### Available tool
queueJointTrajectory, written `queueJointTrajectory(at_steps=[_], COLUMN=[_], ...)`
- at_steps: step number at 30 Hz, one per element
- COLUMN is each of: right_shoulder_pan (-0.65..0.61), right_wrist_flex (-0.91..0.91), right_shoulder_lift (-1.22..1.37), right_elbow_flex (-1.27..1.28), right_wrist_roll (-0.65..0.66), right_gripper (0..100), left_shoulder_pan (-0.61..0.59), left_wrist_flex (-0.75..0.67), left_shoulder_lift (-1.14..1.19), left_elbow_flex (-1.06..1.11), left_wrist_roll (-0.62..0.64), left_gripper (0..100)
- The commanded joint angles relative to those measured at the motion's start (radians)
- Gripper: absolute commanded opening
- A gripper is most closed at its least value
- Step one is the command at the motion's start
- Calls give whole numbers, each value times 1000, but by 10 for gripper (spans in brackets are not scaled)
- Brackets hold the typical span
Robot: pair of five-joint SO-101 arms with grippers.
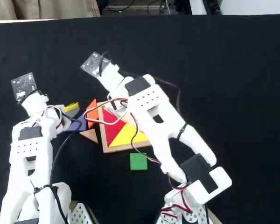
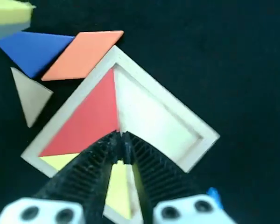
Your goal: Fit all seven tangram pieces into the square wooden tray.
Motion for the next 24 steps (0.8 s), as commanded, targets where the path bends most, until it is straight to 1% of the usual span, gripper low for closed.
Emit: queueJointTrajectory(at_steps=[1,2,4,6,8,11,14,16,19,24], right_shoulder_pan=[-20,-38,-100,-157,-206,-258,-275,-262,-250,-230], right_wrist_flex=[6,5,6,6,-2,-2,6,25,64,114], right_shoulder_lift=[-38,-28,-8,19,62,168,297,386,501,602], right_elbow_flex=[-59,-65,-81,-105,-140,-220,-340,-414,-512,-644], right_wrist_roll=[-112,-138,-196,-256,-293,-330,-385,-430,-459,-457], right_gripper=[29,58,151,227,232,206,188,184,185,185], left_shoulder_pan=[-59,-105,-232,-357,-453,-536,-584,-601,-593,-578], left_wrist_flex=[129,192,301,331,330,273,160,120,149,147], left_shoulder_lift=[40,61,115,173,233,308,384,410,417,416], left_elbow_flex=[-140,-186,-259,-275,-268,-223,-163,-150,-166,-163], left_wrist_roll=[-25,-29,-34,-37,-55,-149,-176,-176,-176,-176], left_gripper=[364,364,364,364,364,364,364,364,364,364])
